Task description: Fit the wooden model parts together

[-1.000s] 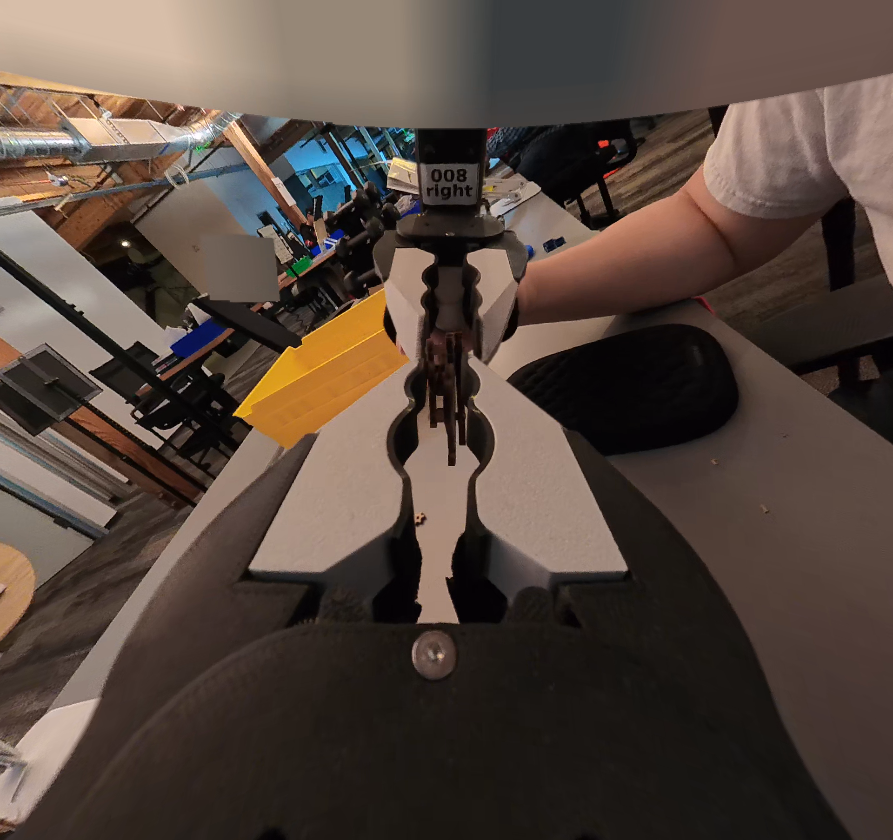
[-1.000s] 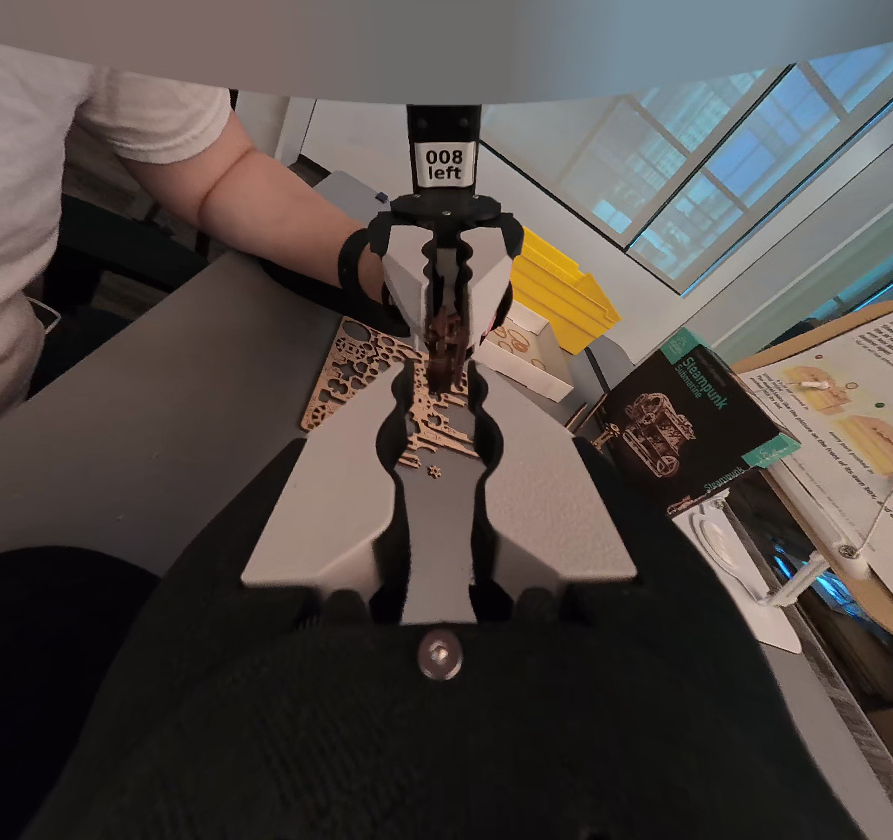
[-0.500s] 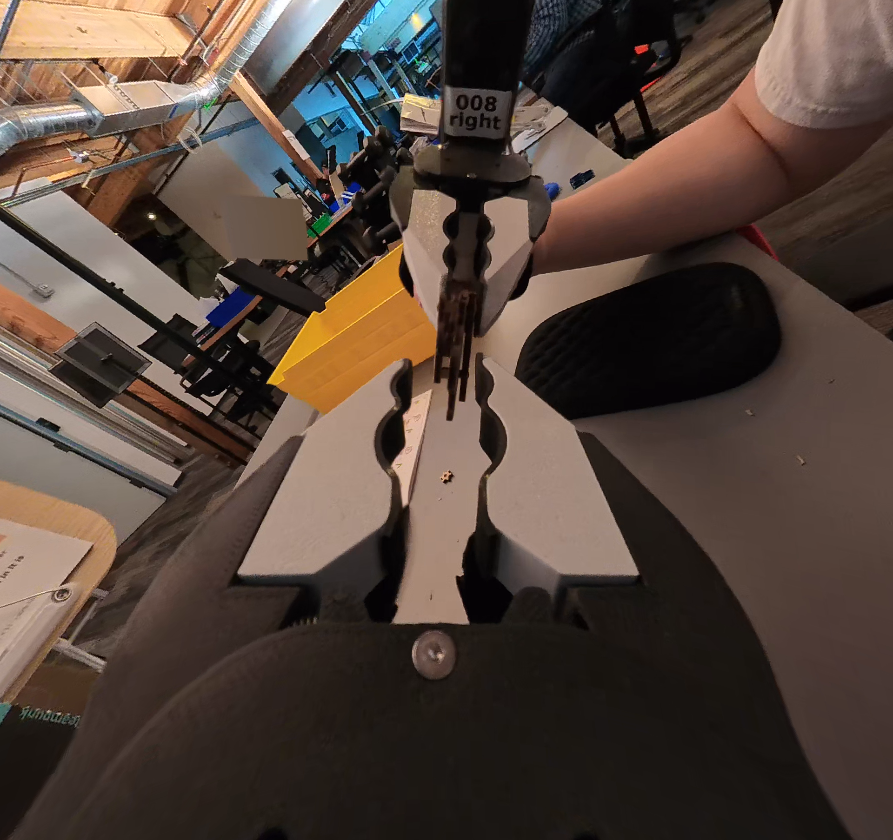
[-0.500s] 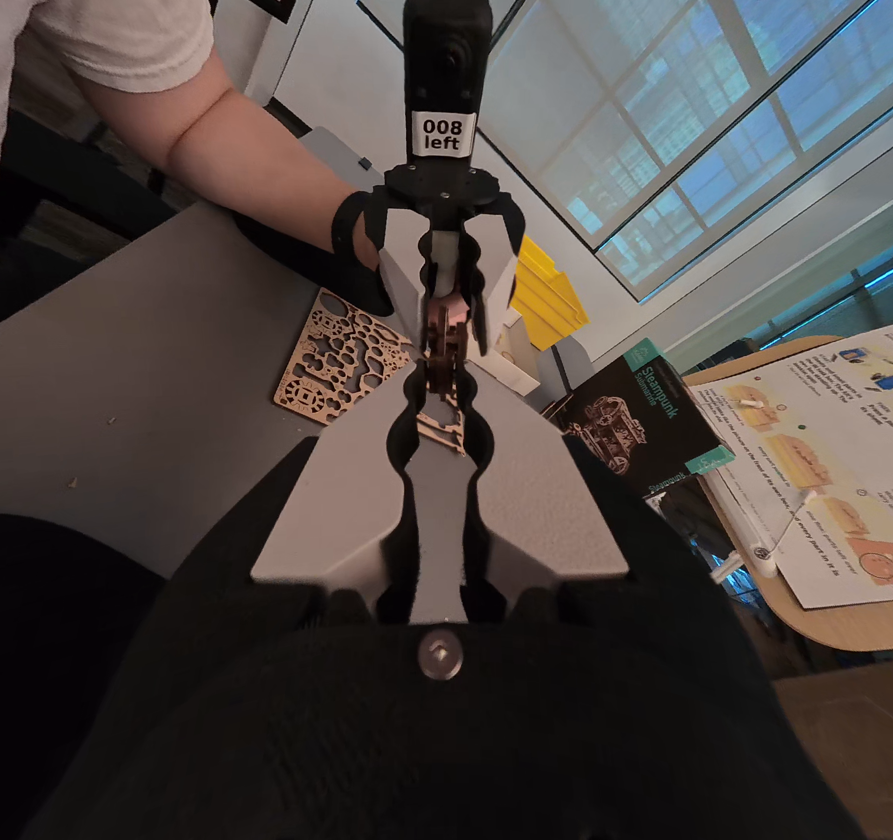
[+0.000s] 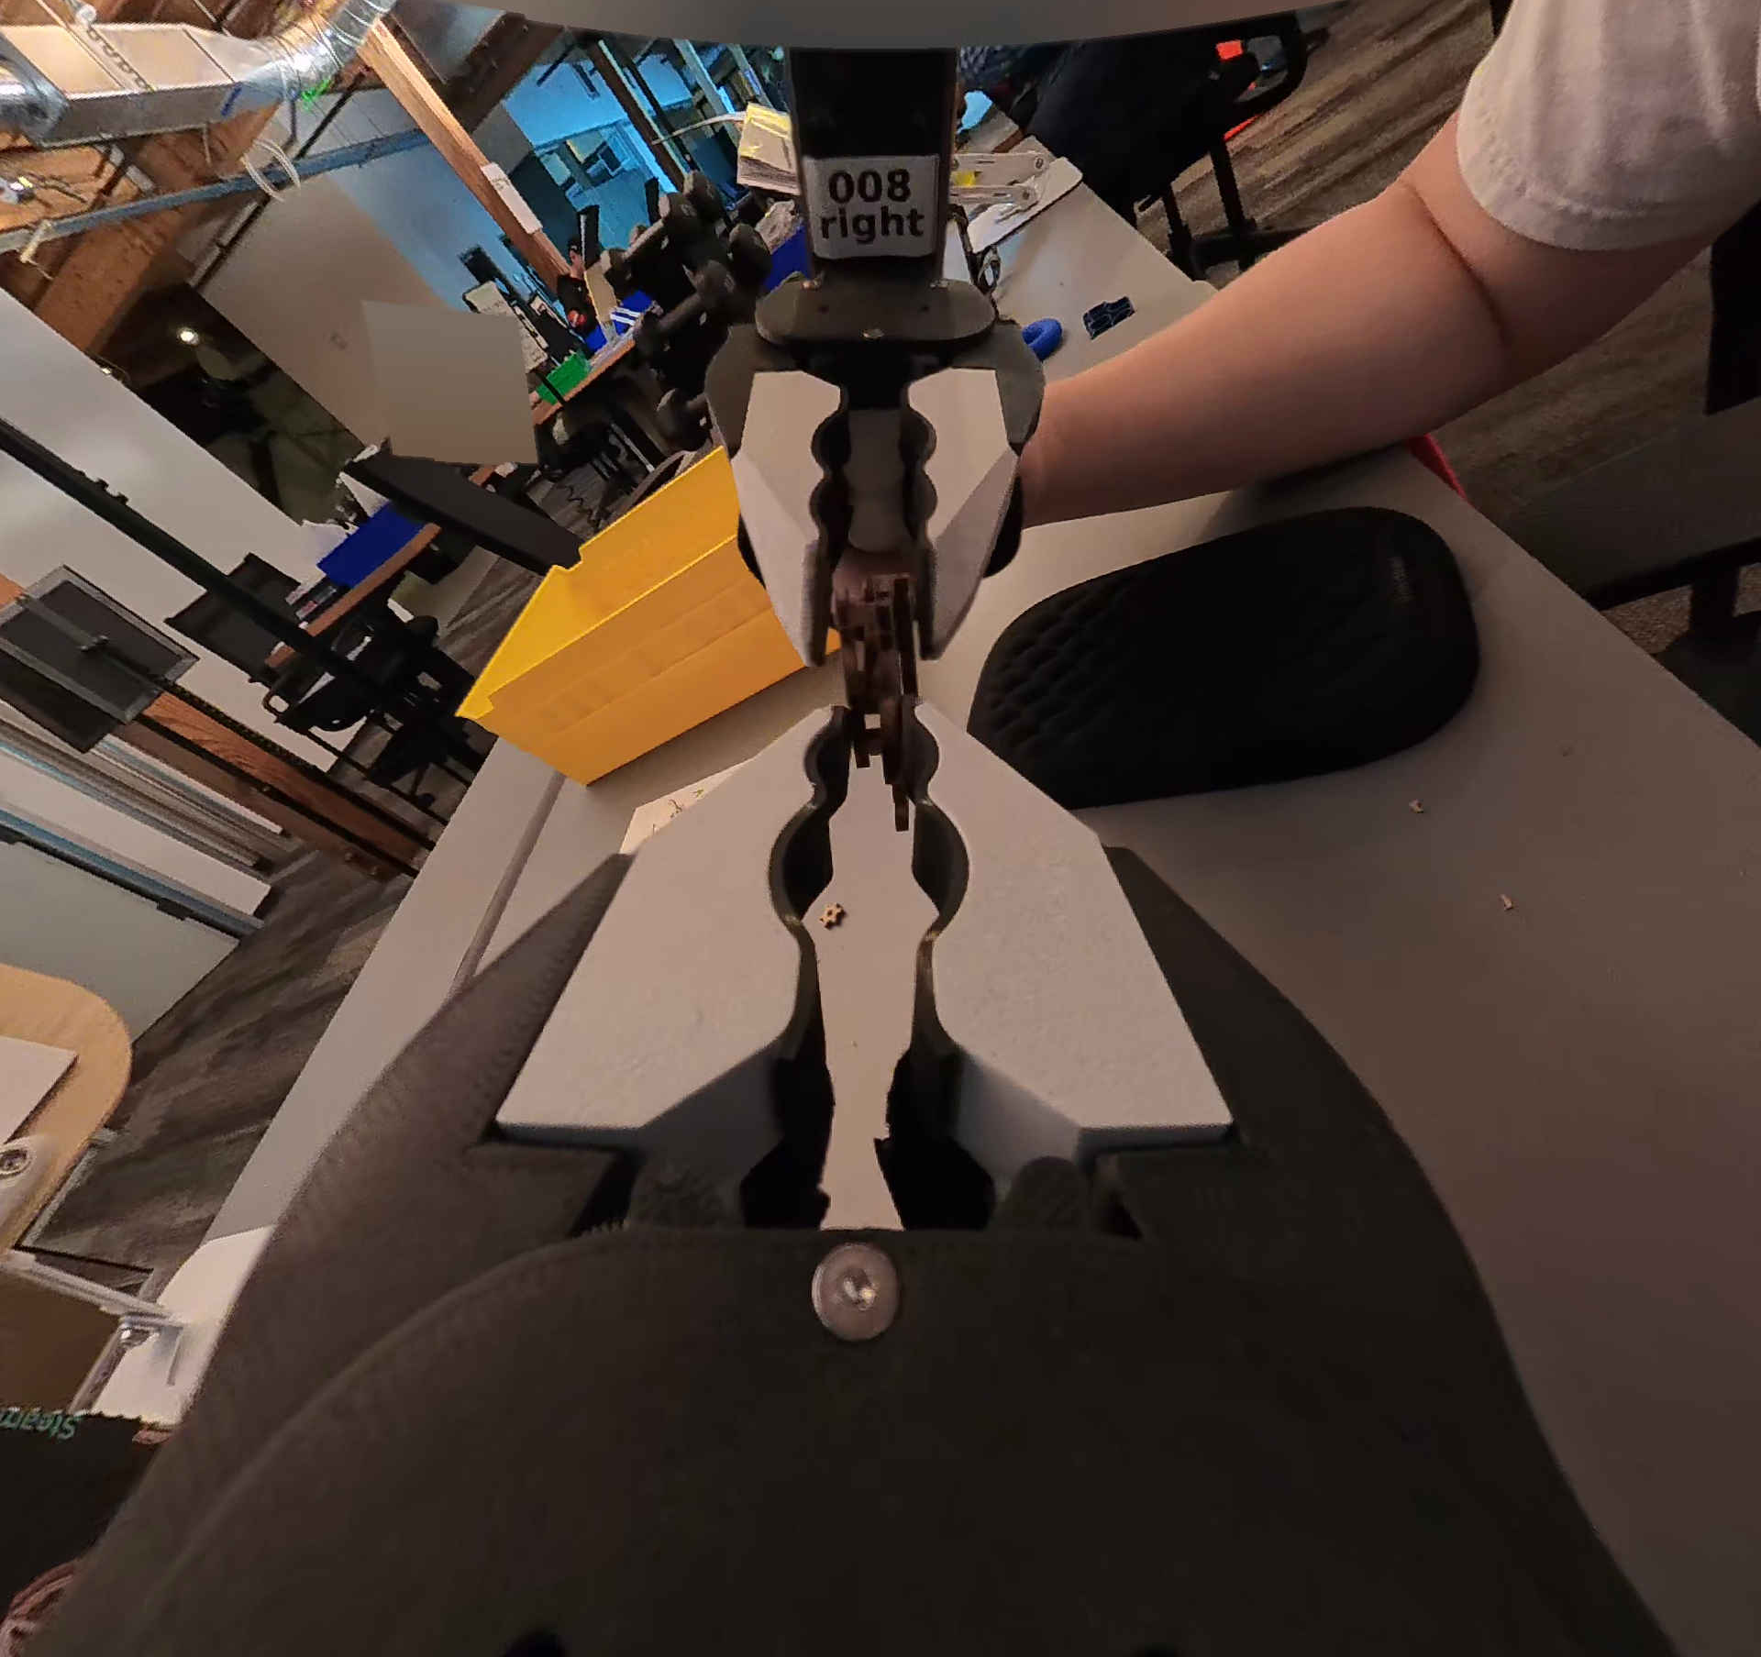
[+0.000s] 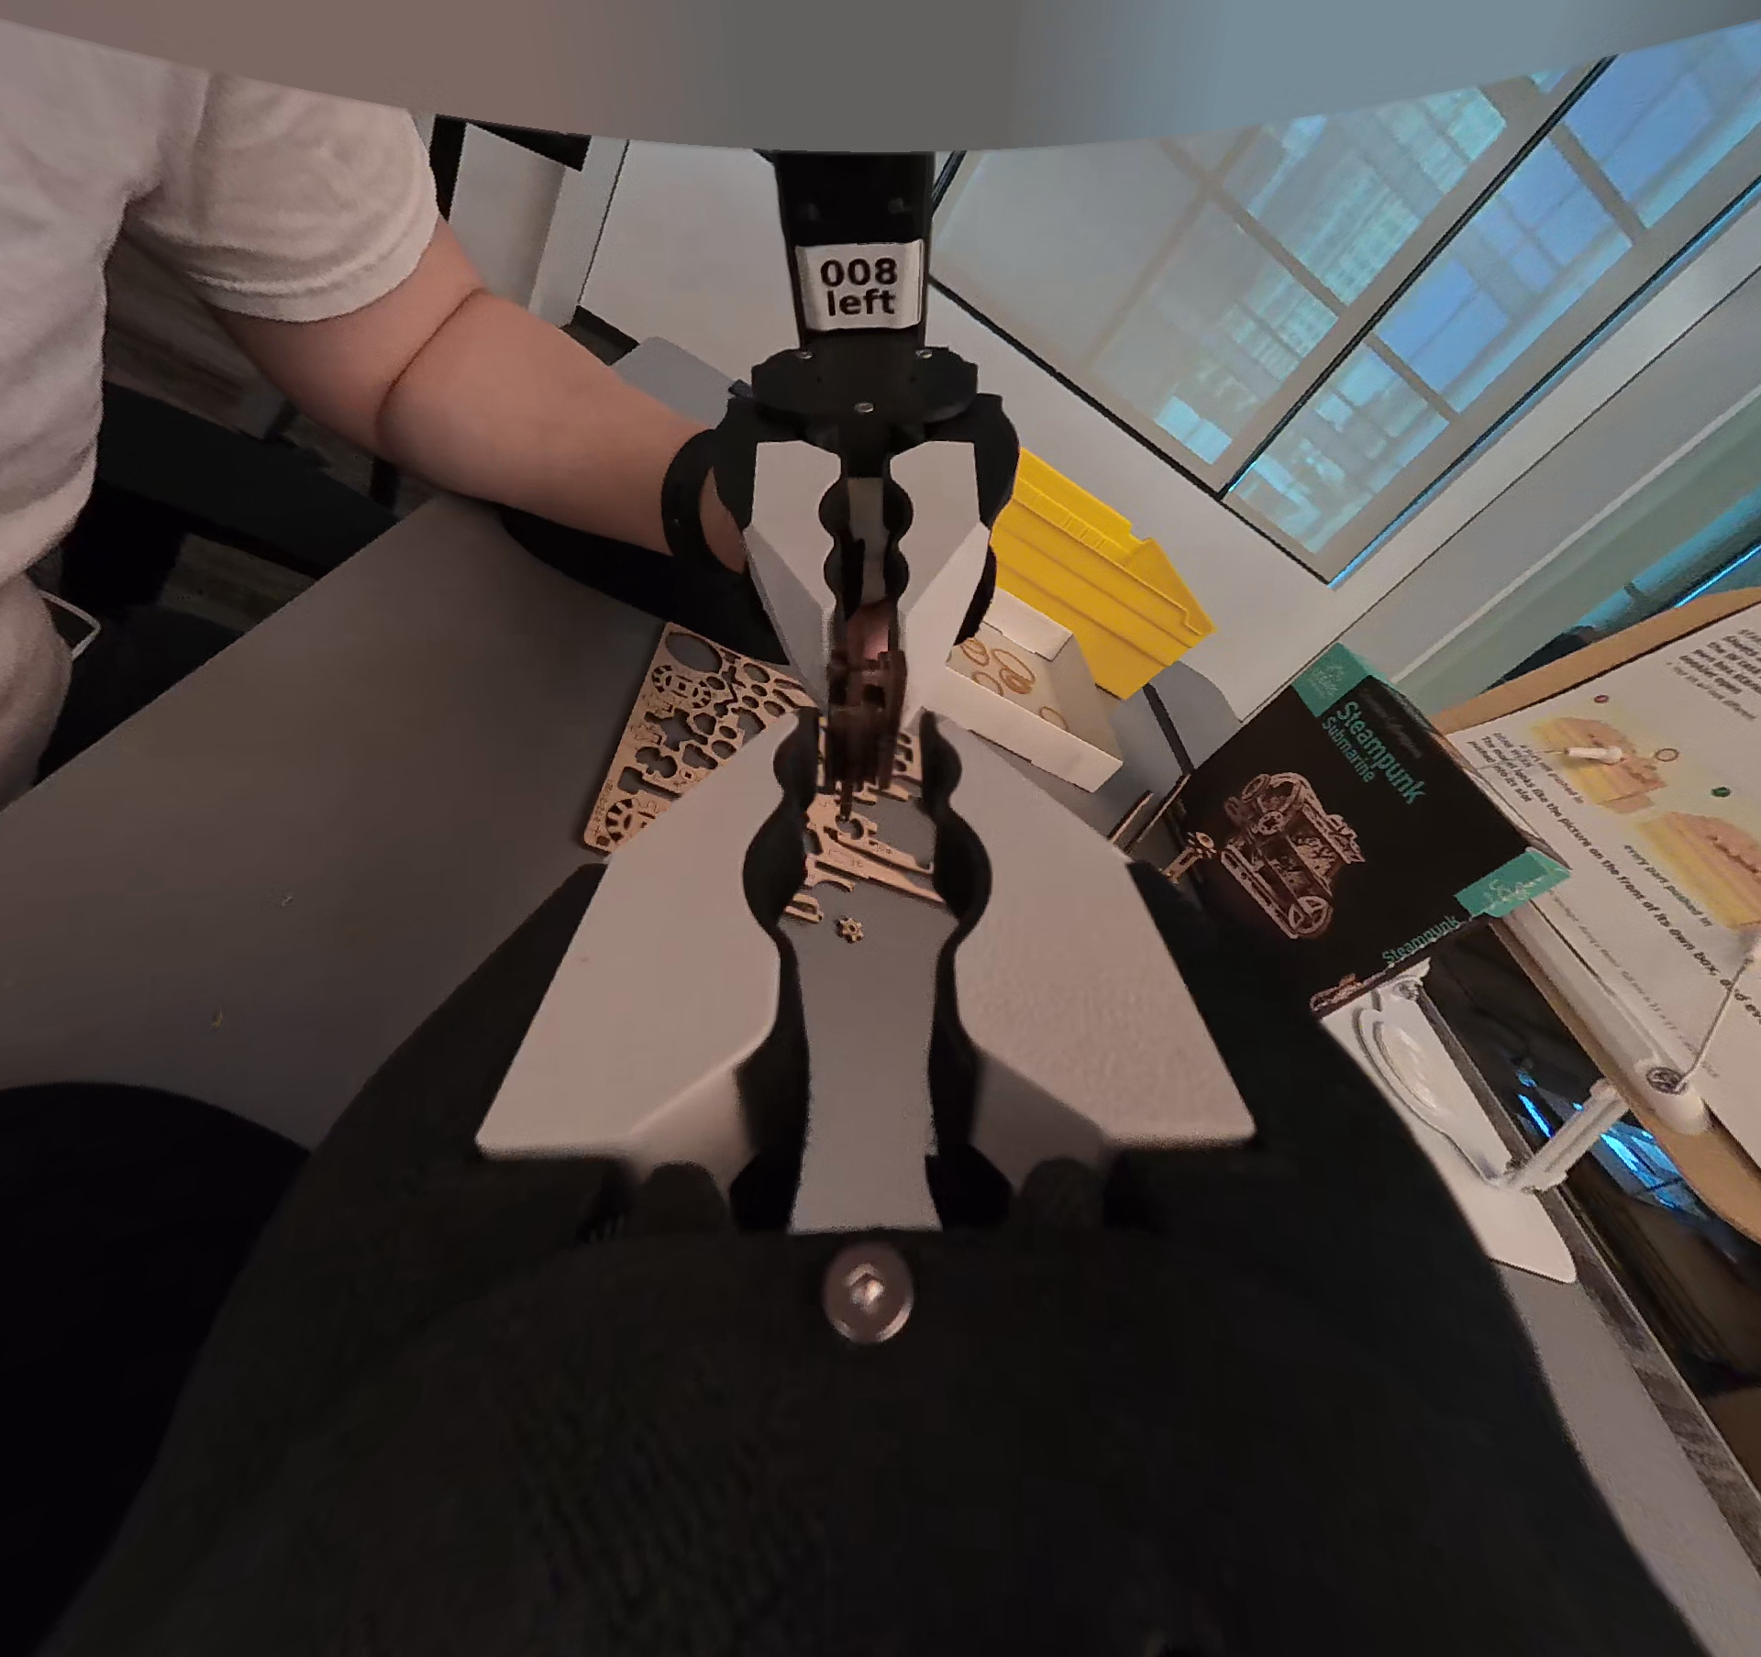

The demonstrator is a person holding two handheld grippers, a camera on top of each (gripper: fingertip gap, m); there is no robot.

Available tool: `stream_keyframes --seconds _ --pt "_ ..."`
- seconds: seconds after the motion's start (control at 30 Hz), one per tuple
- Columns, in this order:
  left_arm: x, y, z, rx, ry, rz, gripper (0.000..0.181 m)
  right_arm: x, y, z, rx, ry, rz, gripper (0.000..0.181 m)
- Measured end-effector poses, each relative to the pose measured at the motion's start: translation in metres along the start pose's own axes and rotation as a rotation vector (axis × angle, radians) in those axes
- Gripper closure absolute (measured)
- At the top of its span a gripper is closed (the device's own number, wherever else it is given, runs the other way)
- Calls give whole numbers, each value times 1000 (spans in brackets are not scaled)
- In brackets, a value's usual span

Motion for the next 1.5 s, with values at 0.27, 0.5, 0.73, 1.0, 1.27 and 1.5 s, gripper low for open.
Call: stream_keyframes --seconds 0.27,0.5,0.73,1.0,1.27,1.5 --pt "-2 0 4 -49 6 10 173 -6 1 -5 15 -12 -5 164" --pt "-3 0 5 -120 -52 27 172 -6 -1 -6 67 9 -25 169" --pt "-3 -2 10 -173 -62 21 173 -5 -3 -8 95 -2 -20 169" --pt "-1 -6 12 -280 -69 18 173 -6 -9 -13 230 34 -54 169" --pt "-1 -7 11 -409 -209 31 168 -6 -12 -17 506 147 -91 169" --pt "-3 -3 7 -285 -171 -1 173 -6 -6 -9 328 125 -76 168"
Point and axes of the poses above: each gripper's, where its closed fingertips meet, x back along the fingers, y out of its underside, z = x × y across the jaws, the point moved 6 cm from there along x, back along the fingers, and after that the axes turned 4 degrees about x, right-handed, at the moved point
